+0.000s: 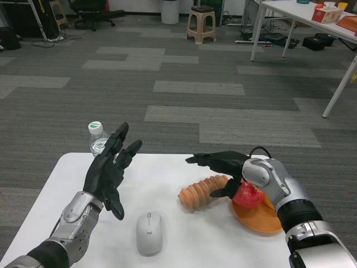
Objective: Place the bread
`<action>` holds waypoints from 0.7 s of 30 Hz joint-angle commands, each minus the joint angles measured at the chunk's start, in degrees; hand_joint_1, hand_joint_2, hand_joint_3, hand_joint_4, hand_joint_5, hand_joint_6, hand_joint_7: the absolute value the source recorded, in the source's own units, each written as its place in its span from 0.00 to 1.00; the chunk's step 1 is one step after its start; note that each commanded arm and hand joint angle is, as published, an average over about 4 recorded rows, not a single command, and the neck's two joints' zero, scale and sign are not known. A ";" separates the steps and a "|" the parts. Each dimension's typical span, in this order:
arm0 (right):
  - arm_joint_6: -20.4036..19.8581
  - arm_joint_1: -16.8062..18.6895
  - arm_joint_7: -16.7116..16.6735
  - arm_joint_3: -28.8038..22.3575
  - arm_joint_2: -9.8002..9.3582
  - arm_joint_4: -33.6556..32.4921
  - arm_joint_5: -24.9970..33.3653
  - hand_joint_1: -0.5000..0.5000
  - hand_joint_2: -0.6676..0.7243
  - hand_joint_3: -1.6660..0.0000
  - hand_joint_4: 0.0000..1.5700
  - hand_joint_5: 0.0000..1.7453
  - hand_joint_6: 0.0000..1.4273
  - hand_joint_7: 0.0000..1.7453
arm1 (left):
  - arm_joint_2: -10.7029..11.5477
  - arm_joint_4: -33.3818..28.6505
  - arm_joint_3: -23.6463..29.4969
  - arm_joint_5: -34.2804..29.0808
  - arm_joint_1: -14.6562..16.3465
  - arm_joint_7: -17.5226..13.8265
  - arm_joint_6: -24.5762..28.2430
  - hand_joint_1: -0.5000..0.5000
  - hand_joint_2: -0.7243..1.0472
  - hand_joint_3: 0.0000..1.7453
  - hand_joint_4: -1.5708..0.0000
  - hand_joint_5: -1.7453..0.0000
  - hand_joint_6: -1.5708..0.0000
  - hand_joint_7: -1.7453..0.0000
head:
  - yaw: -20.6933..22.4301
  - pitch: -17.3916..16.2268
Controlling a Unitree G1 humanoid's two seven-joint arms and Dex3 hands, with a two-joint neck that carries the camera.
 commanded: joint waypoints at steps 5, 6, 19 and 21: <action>2.61 2.06 0.44 -0.61 0.53 -3.16 8.63 0.04 0.14 0.39 0.00 0.06 0.00 0.00 | 0.55 -0.03 -0.16 -0.05 -0.62 -0.21 -0.24 1.00 0.05 0.03 1.00 0.76 1.00 1.00 | -0.01 0.00; 3.38 2.61 0.44 -0.48 0.77 -4.02 11.45 0.04 0.14 0.40 0.00 0.06 0.00 0.00 | 0.57 -0.03 -0.16 -0.05 -0.62 -0.21 -0.24 1.00 0.05 0.03 1.00 0.76 1.00 1.00 | -0.01 0.00; 7.40 8.28 -6.64 -0.07 4.83 -9.71 39.20 0.04 0.58 0.89 0.00 0.00 0.00 0.00 | 0.49 -0.03 -0.03 -0.05 -0.53 -0.17 -0.24 1.00 0.05 0.05 1.00 0.76 1.00 1.00 | 0.22 0.15; 8.06 8.94 -7.87 -0.20 5.67 -10.15 42.05 0.04 0.64 0.90 0.00 0.00 0.00 0.00 | 0.49 -0.03 -0.03 -0.01 -0.53 -0.17 -0.24 1.00 0.05 0.05 1.00 0.76 1.00 1.00 | 0.40 0.32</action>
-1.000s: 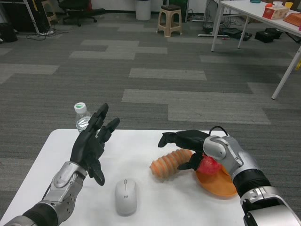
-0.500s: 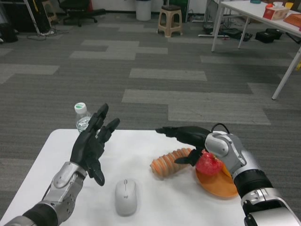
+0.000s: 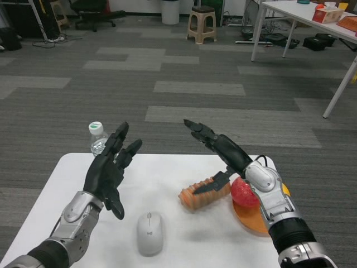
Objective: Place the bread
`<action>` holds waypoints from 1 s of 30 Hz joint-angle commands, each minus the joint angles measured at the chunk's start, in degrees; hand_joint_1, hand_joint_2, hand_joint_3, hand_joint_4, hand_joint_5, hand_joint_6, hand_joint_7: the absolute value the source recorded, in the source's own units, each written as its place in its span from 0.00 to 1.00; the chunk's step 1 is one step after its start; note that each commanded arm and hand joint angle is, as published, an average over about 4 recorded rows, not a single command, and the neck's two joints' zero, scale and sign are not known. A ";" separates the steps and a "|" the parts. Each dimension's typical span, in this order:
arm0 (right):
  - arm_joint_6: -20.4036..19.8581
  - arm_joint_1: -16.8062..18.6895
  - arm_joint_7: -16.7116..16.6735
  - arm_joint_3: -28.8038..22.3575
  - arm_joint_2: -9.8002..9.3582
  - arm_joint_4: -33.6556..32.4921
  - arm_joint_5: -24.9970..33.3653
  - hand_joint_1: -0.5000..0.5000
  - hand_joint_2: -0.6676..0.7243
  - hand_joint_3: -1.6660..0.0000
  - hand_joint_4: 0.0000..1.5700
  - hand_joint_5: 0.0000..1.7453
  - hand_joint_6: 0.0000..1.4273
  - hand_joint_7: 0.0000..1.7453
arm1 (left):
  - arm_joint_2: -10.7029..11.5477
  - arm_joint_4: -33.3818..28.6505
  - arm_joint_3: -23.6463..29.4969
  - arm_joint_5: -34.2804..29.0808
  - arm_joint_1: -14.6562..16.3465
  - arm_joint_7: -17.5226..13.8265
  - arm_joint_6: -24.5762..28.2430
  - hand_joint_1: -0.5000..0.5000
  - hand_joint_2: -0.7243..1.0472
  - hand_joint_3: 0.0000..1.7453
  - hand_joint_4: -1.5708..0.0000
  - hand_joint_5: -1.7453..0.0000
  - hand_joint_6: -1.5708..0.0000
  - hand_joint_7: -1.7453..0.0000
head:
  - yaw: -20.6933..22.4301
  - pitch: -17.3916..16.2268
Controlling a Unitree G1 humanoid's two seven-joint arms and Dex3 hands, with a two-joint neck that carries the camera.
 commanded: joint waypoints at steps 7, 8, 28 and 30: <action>1.52 3.98 -6.65 -1.16 3.75 -4.36 9.55 0.05 0.94 0.98 0.00 0.00 0.00 0.00 | 0.37 -0.25 0.86 0.05 0.14 -0.13 -0.42 1.00 0.05 0.05 1.00 0.74 1.00 1.00 | 0.77 0.53; 1.52 4.09 -6.76 -1.16 3.86 -4.65 9.66 0.06 0.97 0.99 0.00 0.00 0.00 0.00 | 0.37 -0.27 0.97 0.05 0.18 -0.13 -0.42 1.00 0.05 0.05 1.00 0.72 1.00 1.00 | 0.77 0.53; 1.72 8.38 -10.30 -4.50 4.41 -13.72 11.44 0.25 1.00 1.00 0.00 0.00 0.00 0.00 | -0.07 -1.74 3.34 1.19 0.22 0.05 -0.95 1.00 0.05 0.05 1.00 0.71 1.00 1.00 | -0.19 1.65; 1.45 9.15 -10.41 -4.58 4.50 -14.73 11.62 0.24 1.00 1.00 0.00 0.00 0.00 0.00 | -0.07 -2.12 3.54 1.35 0.22 0.05 -0.95 1.00 0.05 0.05 1.00 0.71 1.00 1.00 | -0.32 1.70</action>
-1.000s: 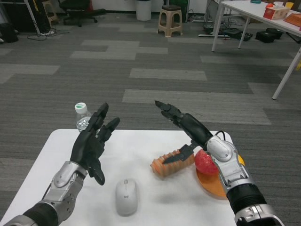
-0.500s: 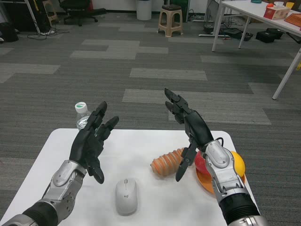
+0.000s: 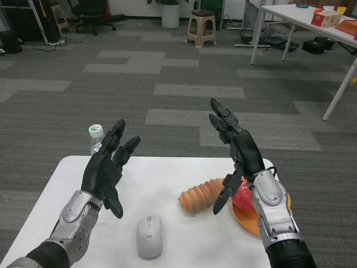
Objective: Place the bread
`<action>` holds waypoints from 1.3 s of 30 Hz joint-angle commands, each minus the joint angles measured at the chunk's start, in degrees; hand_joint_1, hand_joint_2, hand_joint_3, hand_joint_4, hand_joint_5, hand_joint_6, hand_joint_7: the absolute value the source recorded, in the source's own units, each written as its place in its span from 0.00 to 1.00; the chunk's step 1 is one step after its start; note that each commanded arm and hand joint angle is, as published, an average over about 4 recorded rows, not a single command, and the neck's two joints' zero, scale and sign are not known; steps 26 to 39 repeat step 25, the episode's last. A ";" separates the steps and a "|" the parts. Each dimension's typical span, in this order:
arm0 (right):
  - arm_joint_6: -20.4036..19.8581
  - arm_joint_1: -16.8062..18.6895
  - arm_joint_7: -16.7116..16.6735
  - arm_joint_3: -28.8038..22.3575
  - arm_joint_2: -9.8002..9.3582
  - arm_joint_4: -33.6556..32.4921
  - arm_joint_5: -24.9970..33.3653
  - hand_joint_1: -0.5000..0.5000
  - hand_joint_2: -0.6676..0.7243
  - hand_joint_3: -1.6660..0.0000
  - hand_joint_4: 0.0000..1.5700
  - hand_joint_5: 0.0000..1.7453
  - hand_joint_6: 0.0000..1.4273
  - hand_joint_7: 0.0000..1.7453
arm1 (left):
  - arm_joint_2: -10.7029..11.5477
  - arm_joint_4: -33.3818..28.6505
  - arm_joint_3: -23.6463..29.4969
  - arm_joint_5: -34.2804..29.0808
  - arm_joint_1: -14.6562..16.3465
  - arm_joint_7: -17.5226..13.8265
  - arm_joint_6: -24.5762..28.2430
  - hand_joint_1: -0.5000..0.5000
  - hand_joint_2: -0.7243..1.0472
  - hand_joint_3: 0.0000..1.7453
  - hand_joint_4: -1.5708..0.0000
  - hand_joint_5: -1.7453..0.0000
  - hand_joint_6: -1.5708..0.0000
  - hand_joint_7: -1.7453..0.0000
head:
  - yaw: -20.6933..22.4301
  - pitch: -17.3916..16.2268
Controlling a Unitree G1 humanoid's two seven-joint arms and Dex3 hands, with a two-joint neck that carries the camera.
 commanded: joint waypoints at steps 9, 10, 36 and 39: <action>-2.78 3.19 -3.40 0.22 0.85 -2.94 2.84 0.21 1.00 1.00 0.00 0.00 0.00 0.00 | 0.00 -2.52 2.35 1.91 0.27 0.11 -0.48 1.00 0.05 0.05 1.00 0.71 1.00 1.00 | 0.06 0.47; -2.80 3.26 -3.40 0.33 0.85 -2.99 2.86 0.21 1.00 1.00 0.00 0.00 0.00 0.00 | -0.03 -2.63 2.40 1.93 0.29 0.11 -0.48 1.00 0.05 0.05 1.00 0.71 1.00 1.00 | 0.08 0.48; -2.87 3.55 -3.40 0.97 1.20 -3.25 2.97 0.21 1.00 1.00 0.00 0.00 0.00 0.00 | -0.44 -3.17 2.97 2.43 0.31 0.11 -0.48 1.00 0.05 0.05 1.00 0.71 1.00 1.00 | 0.49 0.77; -2.87 3.55 -3.40 0.97 1.20 -3.25 2.97 0.21 1.00 1.00 0.00 0.00 0.00 0.00 | -0.44 -3.17 2.97 2.43 0.31 0.11 -0.48 1.00 0.05 0.05 1.00 0.71 1.00 1.00 | 0.49 0.77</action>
